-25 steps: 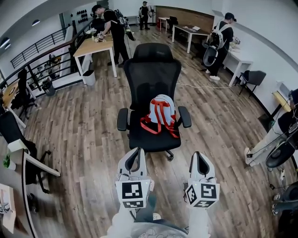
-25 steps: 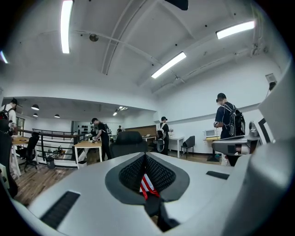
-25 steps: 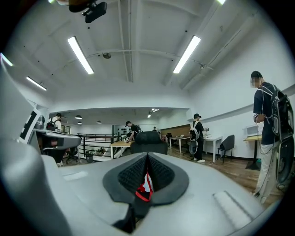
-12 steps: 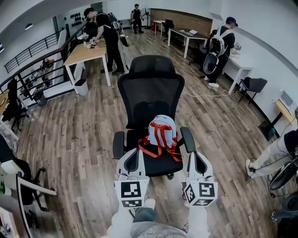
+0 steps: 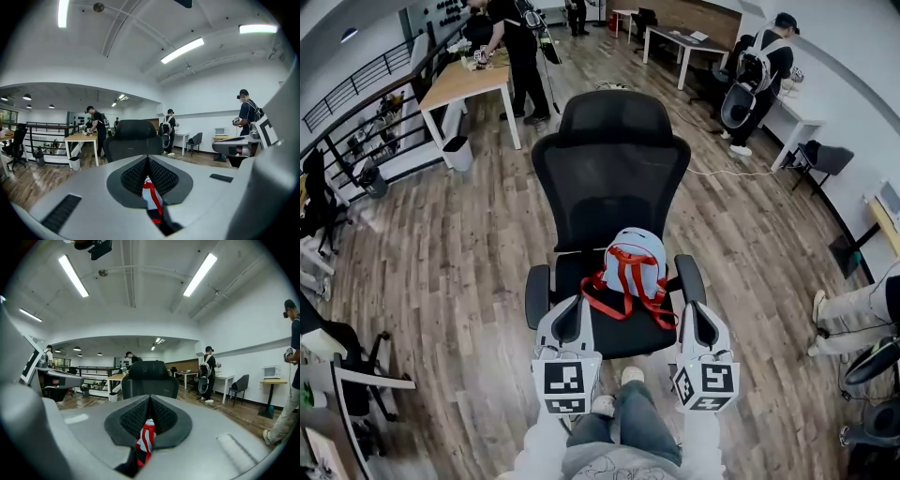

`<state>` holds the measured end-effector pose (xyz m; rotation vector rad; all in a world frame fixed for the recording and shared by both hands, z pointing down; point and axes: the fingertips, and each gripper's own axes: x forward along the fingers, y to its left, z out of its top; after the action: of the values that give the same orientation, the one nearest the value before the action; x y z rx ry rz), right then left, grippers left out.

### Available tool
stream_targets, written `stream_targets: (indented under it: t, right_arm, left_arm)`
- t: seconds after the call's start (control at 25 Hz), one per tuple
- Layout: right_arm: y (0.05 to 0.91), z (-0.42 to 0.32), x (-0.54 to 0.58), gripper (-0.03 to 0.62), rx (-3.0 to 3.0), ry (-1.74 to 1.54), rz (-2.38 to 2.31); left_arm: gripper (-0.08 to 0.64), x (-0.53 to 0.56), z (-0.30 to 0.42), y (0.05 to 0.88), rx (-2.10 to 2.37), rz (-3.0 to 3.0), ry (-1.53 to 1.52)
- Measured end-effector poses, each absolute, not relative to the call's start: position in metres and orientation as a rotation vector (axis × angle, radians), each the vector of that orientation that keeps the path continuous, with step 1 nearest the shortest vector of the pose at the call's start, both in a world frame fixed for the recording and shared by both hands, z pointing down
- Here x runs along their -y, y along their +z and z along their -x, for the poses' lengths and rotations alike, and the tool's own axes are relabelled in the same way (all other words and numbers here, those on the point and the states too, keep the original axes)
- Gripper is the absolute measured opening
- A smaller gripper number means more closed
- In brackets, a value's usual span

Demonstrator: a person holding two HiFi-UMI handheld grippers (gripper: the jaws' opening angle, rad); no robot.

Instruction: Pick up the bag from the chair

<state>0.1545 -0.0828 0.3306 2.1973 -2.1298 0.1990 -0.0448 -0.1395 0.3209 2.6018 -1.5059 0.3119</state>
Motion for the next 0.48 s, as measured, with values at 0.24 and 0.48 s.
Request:
stream_targets:
  t: [0.24,0.48]
  right_arm:
    - [0.366,-0.173,0.14,0.014,2.158,0.255,-2.096]
    - [0.417,-0.185,0.197,0.06,2.229,0.341,-1.896]
  left_arm:
    - [0.006,0.188,0.031,0.357,1.492,-2.544,0.357]
    - [0.006,0.233,0.001,0.401,1.492,-2.486,0.426]
